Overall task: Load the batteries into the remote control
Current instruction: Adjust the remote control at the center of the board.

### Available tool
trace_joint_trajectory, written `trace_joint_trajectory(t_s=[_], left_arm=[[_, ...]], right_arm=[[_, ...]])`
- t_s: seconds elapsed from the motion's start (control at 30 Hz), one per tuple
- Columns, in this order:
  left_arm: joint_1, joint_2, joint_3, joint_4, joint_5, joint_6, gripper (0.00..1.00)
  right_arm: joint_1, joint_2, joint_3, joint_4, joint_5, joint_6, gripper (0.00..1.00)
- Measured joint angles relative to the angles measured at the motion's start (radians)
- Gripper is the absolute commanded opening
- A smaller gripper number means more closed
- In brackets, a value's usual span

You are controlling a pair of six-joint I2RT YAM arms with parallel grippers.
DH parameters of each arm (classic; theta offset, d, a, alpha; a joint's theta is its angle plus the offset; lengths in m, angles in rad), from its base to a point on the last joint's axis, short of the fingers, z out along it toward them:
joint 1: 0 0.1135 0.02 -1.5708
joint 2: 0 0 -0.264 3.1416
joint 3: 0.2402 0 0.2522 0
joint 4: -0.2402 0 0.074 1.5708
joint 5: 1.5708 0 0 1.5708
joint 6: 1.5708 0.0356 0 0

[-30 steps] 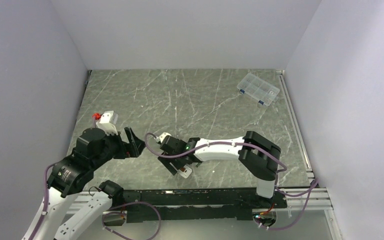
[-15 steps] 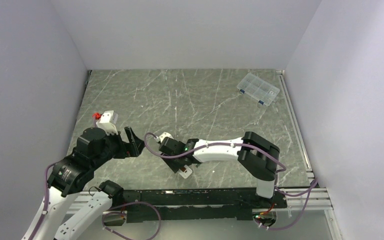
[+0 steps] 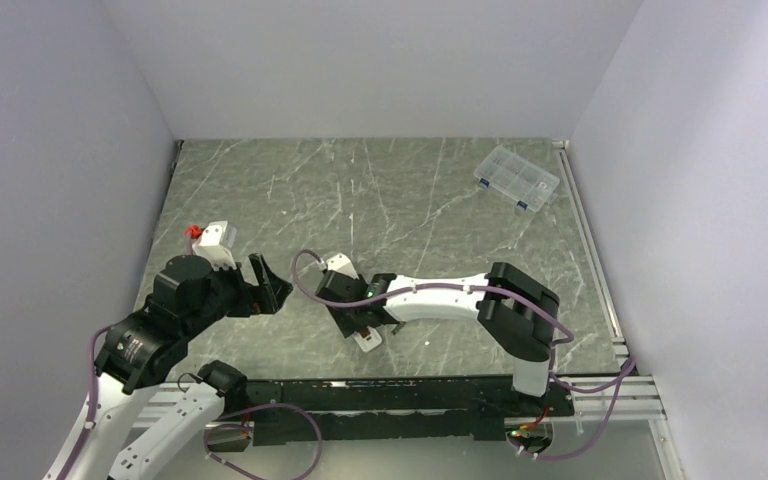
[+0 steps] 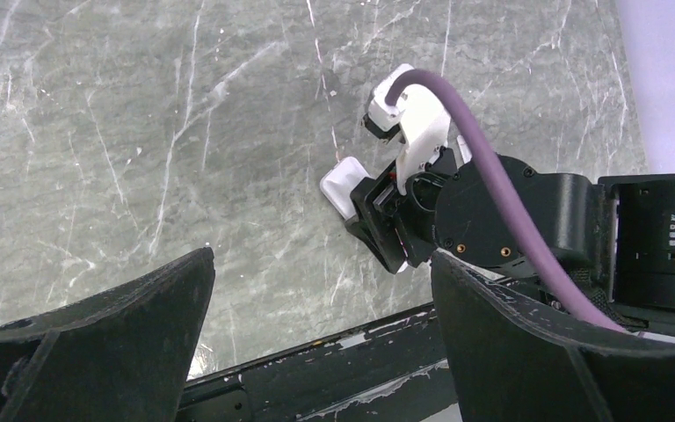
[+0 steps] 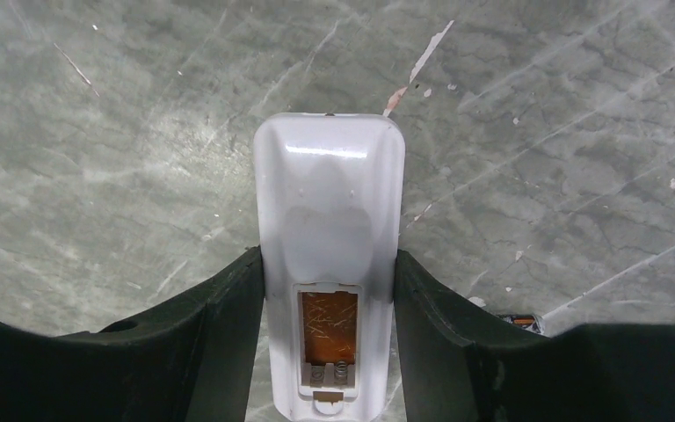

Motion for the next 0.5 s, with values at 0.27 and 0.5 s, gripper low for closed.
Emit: trace_joint_trajectory(t_s=[0.27, 0.5], left_arm=[[0.000, 0.000, 0.000, 0.000, 0.000, 0.000, 0.98], [0.000, 0.000, 0.000, 0.000, 0.000, 0.000, 0.98]], right_arm=[[-0.019, 0.000, 0.053, -0.021, 0.024, 0.085, 0.30], [-0.035, 0.001, 0.055, -0.062, 0.035, 0.150, 0.26]])
